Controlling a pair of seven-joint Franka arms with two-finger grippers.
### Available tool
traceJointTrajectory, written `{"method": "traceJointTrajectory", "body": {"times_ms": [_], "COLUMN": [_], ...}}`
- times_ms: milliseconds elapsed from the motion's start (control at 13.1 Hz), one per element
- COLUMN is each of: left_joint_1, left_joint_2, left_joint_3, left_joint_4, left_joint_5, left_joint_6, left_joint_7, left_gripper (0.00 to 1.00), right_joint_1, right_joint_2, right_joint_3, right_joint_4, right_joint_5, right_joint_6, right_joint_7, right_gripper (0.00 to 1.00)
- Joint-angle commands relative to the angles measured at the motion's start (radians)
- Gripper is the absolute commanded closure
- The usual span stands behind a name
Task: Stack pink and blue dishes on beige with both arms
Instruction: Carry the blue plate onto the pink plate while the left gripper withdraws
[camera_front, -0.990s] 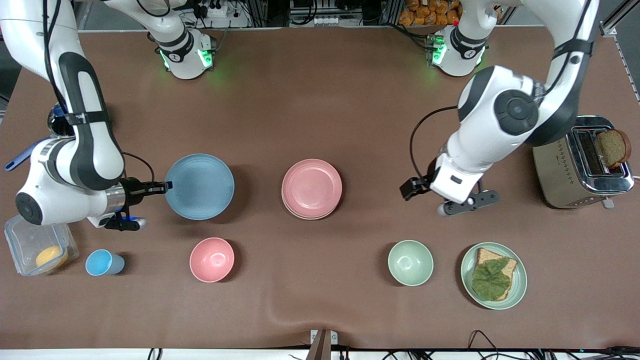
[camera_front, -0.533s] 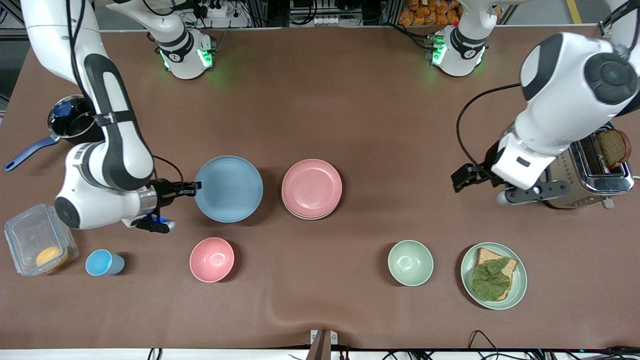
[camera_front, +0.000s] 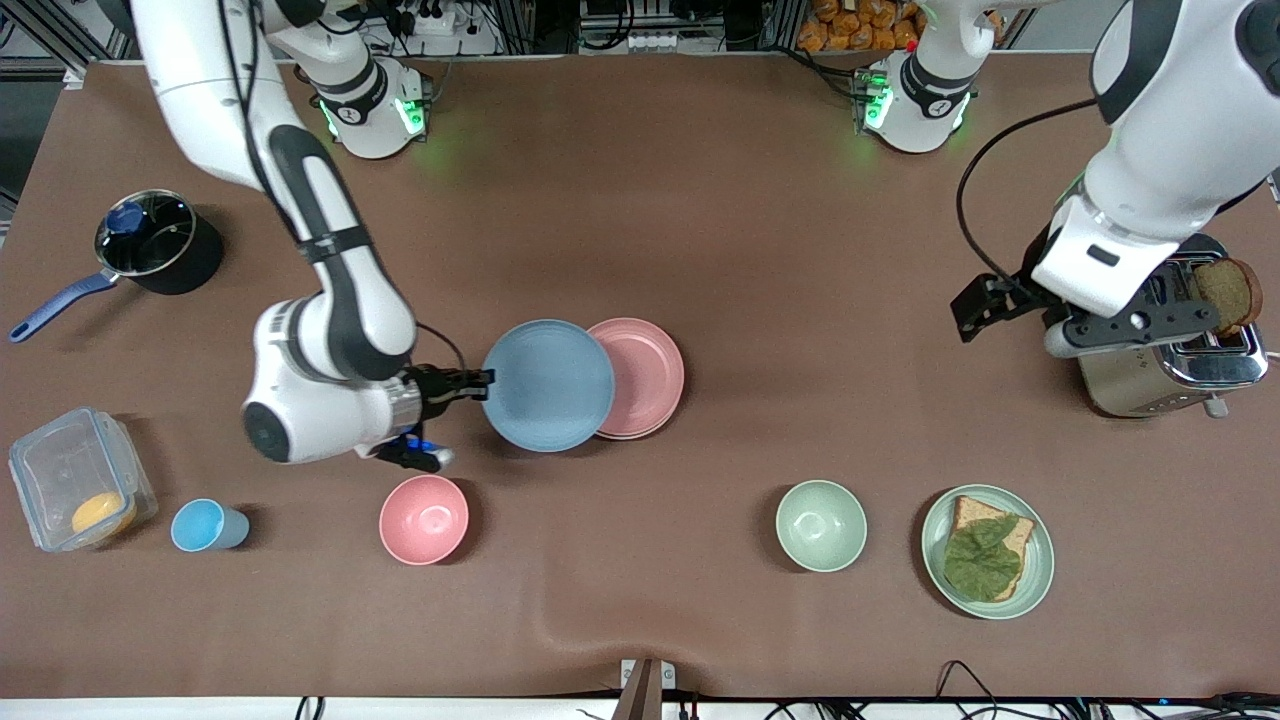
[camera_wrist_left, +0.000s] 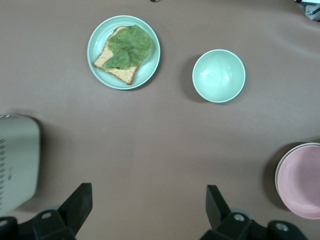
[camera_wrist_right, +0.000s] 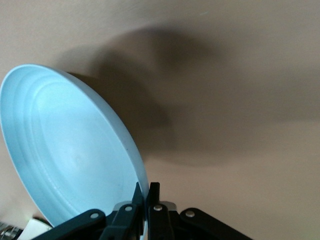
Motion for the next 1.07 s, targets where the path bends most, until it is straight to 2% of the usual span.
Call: {"method": "traceJointTrajectory", "body": {"times_ms": [0,305,609,685,761,838,990], "left_joint_1": [0.009,0.009,0.01,0.01,0.013,0.009,0.007], "left_joint_2": [-0.015,-0.016,-0.016,-0.016,-0.018,-0.029,-0.05], "left_joint_3": [-0.007,-0.007,-0.007,-0.007,-0.007,-0.004,0.0], "left_joint_4": [0.033,0.068,0.076,0.076,0.078,0.078,0.078], "left_joint_5": [0.022,0.019,0.012,0.016,0.012,0.019,0.013], "left_joint_6": [-0.059,-0.103,-0.117,-0.132,-0.146,-0.146,-0.148], "left_joint_7": [0.024,0.024,0.024,0.024,0.028,0.031,0.034], "left_gripper": [0.0,0.0,0.0,0.0,0.0,0.0,0.0], "right_joint_1": [0.054,0.111,0.125,0.125,0.125,0.125,0.116], "right_joint_2": [0.045,0.077,0.097,0.1,0.102,0.1,0.091], "right_joint_3": [-0.01,-0.01,-0.009,-0.001,0.003,0.003,0.003], "right_joint_4": [0.034,0.034,0.034,0.036,0.034,0.034,0.037], "right_joint_5": [0.04,0.083,0.085,0.102,0.146,0.16,0.162], "right_joint_6": [0.027,0.062,0.105,0.112,0.119,0.119,0.113], "right_joint_7": [0.033,0.033,0.032,0.032,0.032,0.026,0.032], "right_gripper": [1.0,1.0,1.0,0.71,0.06,0.0,0.0]}}
